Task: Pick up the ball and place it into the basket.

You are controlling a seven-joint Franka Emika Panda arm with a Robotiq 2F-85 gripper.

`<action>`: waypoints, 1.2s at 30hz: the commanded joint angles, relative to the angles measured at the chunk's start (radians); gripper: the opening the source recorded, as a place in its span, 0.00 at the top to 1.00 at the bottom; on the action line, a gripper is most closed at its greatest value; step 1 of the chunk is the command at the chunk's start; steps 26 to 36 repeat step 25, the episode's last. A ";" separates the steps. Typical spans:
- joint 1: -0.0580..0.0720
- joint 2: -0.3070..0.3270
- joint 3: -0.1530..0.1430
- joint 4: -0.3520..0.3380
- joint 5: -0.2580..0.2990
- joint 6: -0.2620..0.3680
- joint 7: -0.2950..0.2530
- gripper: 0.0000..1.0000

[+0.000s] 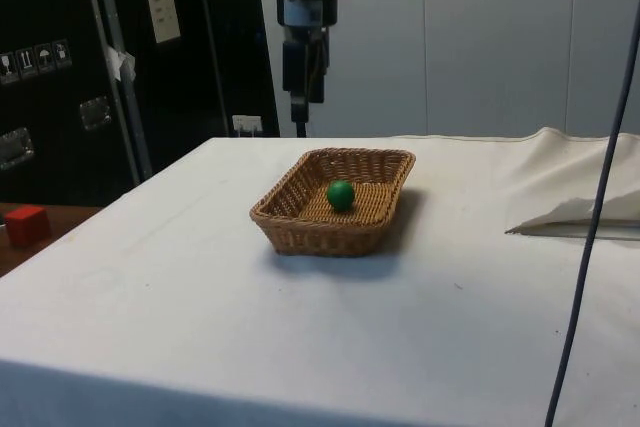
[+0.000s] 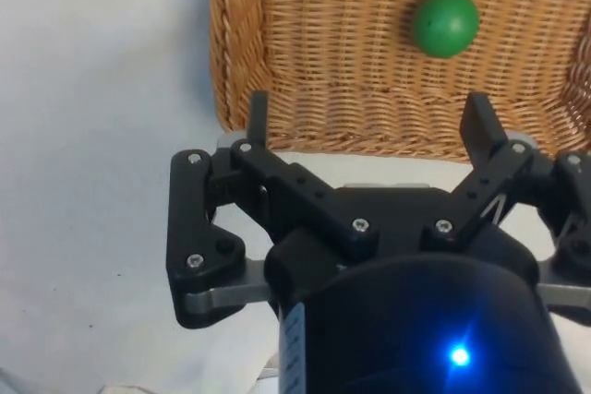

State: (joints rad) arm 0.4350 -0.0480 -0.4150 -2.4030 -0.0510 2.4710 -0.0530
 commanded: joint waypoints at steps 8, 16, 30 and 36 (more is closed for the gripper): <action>-0.001 -0.010 0.012 0.065 -0.014 -0.083 0.040 0.00; 0.000 -0.020 0.015 0.120 -0.009 -0.163 0.058 0.00; 0.000 -0.026 0.015 0.151 -0.003 -0.206 0.069 0.00; 0.000 -0.026 0.015 0.151 -0.003 -0.206 0.069 0.00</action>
